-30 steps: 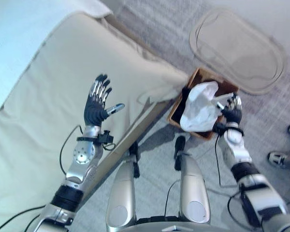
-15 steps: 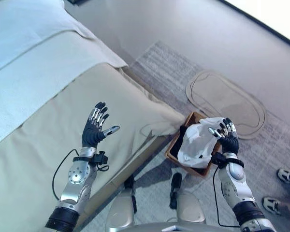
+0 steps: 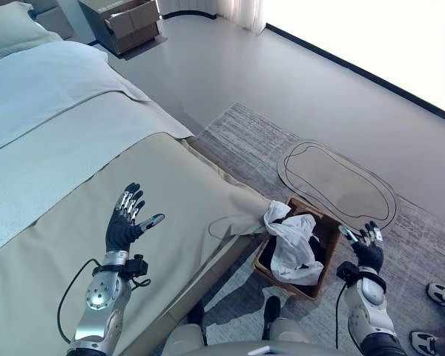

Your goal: Pick up clothes into the bucket

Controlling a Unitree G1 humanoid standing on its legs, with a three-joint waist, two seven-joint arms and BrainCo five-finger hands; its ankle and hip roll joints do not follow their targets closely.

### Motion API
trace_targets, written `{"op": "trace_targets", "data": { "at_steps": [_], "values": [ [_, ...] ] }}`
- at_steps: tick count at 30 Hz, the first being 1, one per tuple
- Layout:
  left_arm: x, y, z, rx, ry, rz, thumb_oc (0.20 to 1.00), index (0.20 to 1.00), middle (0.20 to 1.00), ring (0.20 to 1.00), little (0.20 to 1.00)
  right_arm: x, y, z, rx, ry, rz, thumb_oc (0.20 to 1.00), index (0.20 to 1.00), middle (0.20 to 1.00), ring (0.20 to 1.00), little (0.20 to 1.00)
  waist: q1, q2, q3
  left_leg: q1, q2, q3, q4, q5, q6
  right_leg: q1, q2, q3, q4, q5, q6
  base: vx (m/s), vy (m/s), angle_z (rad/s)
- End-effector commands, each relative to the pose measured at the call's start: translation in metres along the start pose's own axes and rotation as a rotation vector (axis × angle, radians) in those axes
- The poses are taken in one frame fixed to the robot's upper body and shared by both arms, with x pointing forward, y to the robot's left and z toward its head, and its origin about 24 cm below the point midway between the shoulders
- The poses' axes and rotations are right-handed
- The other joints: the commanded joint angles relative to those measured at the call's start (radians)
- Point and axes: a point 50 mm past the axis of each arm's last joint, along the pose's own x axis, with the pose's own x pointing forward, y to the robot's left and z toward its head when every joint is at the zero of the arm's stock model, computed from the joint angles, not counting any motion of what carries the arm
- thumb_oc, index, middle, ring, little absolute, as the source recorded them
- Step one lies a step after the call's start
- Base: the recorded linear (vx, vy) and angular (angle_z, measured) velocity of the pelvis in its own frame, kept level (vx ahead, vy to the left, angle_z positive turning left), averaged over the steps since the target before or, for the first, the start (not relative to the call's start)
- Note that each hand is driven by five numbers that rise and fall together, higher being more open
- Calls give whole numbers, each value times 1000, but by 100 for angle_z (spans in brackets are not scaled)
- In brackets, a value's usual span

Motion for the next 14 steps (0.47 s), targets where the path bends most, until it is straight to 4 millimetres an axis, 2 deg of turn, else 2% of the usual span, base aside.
{"op": "trace_targets", "data": {
  "at_steps": [1,3,4,5,6,7,11,14],
  "values": [
    [5,6,18,42,-111,12,1000,1000,1000,1000,1000,12,20,34,1,-152,73,1000,1000,1000,1000,1000,-3,-15,-10,-1,30,33,-11,-14,-1,-51,-101,9,22,102,79,25,8,-6],
    [4,6,17,42,-107,15,1000,1000,1000,1000,1000,10,23,35,-3,-157,97,1000,1000,1000,1000,1000,-4,-16,-14,1,31,32,-10,-15,0,-48,-101,8,23,100,79,10,3,-2],
    [4,4,15,27,-104,13,1000,1000,1000,1000,1000,4,35,35,-55,-172,195,1000,1000,1000,1000,1000,-3,-21,-20,5,33,30,-7,-16,-1,-41,-100,8,27,96,78,0,0,0],
    [4,4,15,27,-104,14,1000,1000,1000,1000,1000,4,35,35,-56,-172,195,1000,1000,1000,1000,1000,-3,-21,-21,5,33,30,-7,-16,-1,-41,-100,7,27,96,78,0,0,0],
    [5,0,13,17,-102,6,1000,1000,1000,1000,1000,-4,48,34,-107,-188,294,1000,1000,1000,1000,1000,-2,-26,-29,11,38,27,-4,-18,-2,-32,-96,3,28,91,78,0,0,0],
    [5,1,13,17,-101,7,1000,1000,1000,1000,1000,-5,48,34,-107,-187,294,1000,1000,1000,1000,1000,-2,-26,-29,12,38,26,-4,-18,-2,-32,-96,2,27,91,78,31,-5,0],
    [5,-10,7,17,-81,-19,1000,1000,1000,1000,1000,-20,68,19,-125,-134,426,1000,1000,1000,1000,1000,0,-37,-48,36,49,22,2,-25,-5,-2,-83,5,30,76,72,16,3,1],
    [4,-11,4,21,-68,-21,1000,1000,1000,1000,1000,-25,71,13,-130,-111,461,1000,1000,1000,1000,1000,-1,-41,-51,45,52,23,6,-28,-6,6,-80,7,31,71,71,0,0,0]
  ]
}}
